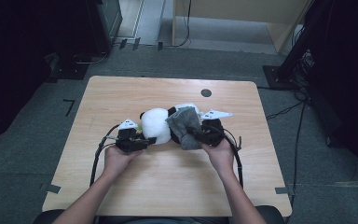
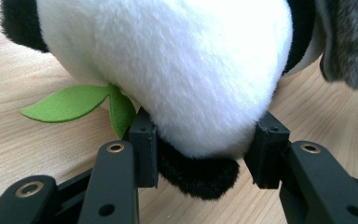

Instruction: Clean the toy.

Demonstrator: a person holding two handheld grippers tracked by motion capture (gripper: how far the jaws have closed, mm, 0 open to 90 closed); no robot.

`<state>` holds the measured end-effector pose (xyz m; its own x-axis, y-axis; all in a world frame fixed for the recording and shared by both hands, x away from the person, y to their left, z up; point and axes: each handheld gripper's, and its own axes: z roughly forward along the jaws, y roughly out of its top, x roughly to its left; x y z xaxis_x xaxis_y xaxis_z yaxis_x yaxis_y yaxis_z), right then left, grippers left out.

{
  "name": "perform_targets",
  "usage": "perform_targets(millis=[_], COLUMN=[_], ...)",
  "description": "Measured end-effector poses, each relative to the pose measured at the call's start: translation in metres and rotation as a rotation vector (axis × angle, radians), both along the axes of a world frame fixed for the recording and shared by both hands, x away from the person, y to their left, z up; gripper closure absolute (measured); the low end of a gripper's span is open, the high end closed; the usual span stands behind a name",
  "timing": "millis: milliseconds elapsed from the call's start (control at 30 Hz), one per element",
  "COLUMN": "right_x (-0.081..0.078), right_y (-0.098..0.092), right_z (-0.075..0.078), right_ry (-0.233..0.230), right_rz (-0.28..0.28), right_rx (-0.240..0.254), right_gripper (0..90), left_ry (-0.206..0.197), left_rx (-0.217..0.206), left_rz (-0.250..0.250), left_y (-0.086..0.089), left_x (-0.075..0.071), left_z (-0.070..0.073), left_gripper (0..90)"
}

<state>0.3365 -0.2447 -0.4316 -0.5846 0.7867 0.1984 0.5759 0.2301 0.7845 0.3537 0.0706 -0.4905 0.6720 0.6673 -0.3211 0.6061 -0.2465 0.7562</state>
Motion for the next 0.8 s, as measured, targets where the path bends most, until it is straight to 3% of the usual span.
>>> perform_targets(millis=[233, 333, 400, 500, 667, 800], right_x=[0.004, 0.008, 0.011, 0.015, 0.018, 0.022], right_y=[-0.025, -0.032, -0.038, -0.044, -0.044, -0.043], right_z=[-0.008, -0.011, -0.016, -0.026, -0.034, -0.046], right_ry=[0.016, 0.010, 0.038, 0.093, 0.118, 0.169], right_rz=[-0.067, -0.104, -0.139, -0.155, -0.161, -0.173], right_rx=[0.025, -0.022, -0.037, 0.025, 0.009, -0.027], right_gripper=[78.0, 78.2, 78.4, 78.5, 78.5, 78.5], left_ry=[0.020, 0.032, 0.035, 0.043, 0.054, 0.056], left_rx=[-0.005, -0.010, -0.006, -0.011, -0.013, -0.017], left_rz=[-0.014, -0.016, -0.015, -0.013, -0.008, -0.004], left_y=[-0.001, 0.000, 0.000, 0.000, 0.001, 0.001], left_x=[0.003, 0.004, 0.004, 0.004, 0.005, 0.005], left_z=[0.002, 0.001, 0.001, 0.002, 0.002, 0.002], left_gripper=[54.3, 54.5, 54.6, 54.6, 54.5, 54.4])
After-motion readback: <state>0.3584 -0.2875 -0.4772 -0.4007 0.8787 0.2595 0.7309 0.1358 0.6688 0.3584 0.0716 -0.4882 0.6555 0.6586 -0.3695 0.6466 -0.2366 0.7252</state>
